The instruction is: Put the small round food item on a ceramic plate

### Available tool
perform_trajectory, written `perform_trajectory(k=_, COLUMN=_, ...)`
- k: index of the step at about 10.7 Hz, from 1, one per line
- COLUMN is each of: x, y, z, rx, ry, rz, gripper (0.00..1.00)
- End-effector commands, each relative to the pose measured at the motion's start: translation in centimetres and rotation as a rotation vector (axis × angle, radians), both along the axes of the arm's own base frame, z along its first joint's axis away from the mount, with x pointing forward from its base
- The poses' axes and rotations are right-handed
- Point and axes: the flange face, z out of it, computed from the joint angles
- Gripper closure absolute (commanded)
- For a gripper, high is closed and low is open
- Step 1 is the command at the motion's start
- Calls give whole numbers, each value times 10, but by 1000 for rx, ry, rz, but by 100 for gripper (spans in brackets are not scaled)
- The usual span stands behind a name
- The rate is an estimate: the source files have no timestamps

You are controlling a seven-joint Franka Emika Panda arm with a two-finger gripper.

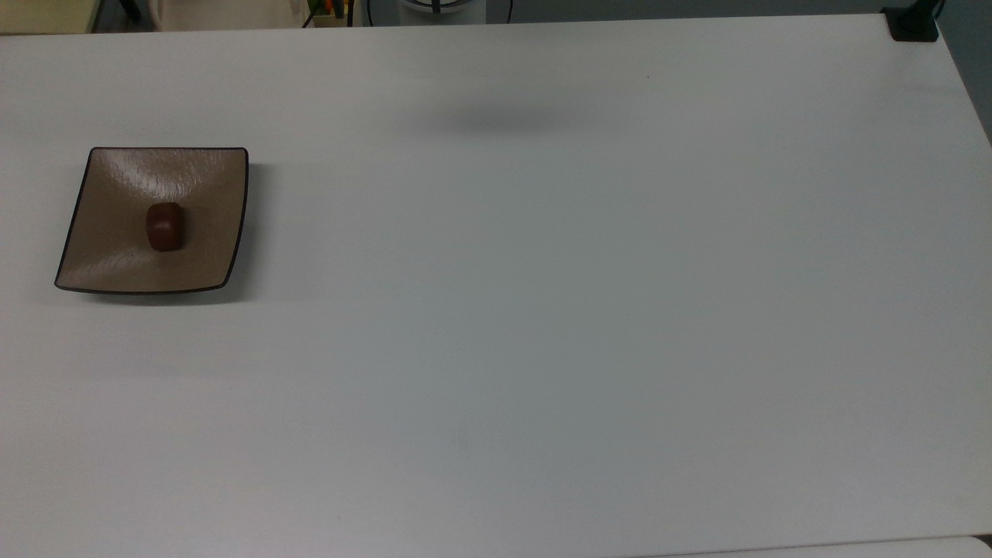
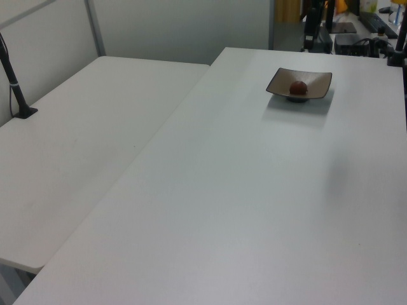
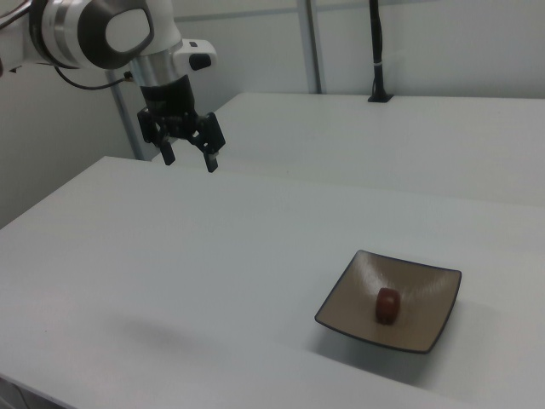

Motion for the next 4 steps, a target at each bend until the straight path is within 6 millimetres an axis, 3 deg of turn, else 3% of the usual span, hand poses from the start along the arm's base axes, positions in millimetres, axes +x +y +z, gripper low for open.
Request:
perform_trajectory(k=1, x=-1, y=-7, z=-1, rx=-15, ry=-20, rz=72, gripper=0)
perform_trajectory(k=4, x=-2, y=-10, z=0, rx=-10, ry=-18, rz=56, gripper=0)
